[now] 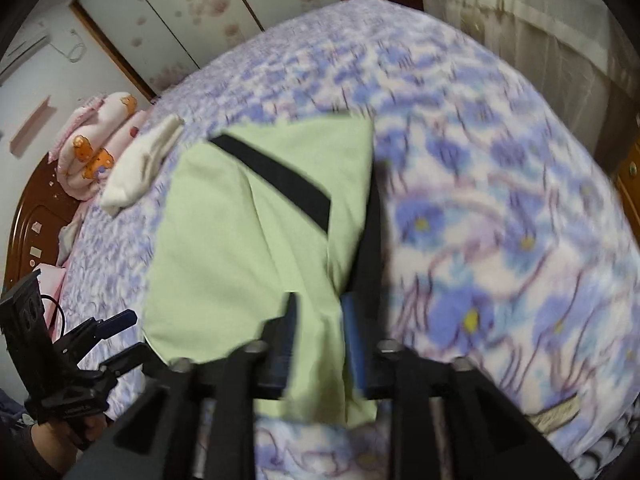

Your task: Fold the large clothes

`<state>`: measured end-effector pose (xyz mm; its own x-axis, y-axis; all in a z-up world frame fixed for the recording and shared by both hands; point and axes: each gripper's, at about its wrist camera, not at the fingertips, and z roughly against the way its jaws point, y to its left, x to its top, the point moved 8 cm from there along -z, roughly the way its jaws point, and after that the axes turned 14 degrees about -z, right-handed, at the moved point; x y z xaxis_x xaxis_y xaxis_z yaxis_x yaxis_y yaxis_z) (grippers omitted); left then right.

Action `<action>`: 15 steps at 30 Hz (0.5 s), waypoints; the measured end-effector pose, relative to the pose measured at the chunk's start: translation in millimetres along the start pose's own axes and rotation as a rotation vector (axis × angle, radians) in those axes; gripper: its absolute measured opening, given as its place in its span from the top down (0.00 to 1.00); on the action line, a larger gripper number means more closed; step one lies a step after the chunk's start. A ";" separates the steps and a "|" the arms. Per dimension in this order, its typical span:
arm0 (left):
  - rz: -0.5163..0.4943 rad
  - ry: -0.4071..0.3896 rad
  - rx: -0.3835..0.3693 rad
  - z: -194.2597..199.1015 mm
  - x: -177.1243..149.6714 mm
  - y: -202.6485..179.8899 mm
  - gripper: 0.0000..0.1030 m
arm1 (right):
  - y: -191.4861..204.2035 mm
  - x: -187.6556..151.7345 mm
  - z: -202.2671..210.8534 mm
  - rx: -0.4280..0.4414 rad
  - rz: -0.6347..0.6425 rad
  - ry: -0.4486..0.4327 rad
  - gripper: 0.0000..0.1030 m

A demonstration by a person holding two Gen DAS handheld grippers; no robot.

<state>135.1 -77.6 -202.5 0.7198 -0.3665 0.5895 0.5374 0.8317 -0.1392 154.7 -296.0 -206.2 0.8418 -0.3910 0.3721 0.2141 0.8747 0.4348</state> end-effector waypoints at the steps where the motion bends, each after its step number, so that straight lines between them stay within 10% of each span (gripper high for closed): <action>1: 0.015 -0.005 0.008 -1.4 7.2 9.6 0.28 | 1.4 10.7 -1.4 -0.001 -0.002 -0.015 0.55; 15: 0.274 0.078 -0.086 -99.3 57.4 113.3 0.28 | -18.2 91.7 -109.7 0.031 -0.170 0.088 0.53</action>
<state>280.8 -45.8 -263.4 0.8731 -0.1664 0.4582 0.3508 0.8672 -0.3535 282.3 -316.3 -270.0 0.8353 -0.5044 0.2188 0.3424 0.7886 0.5107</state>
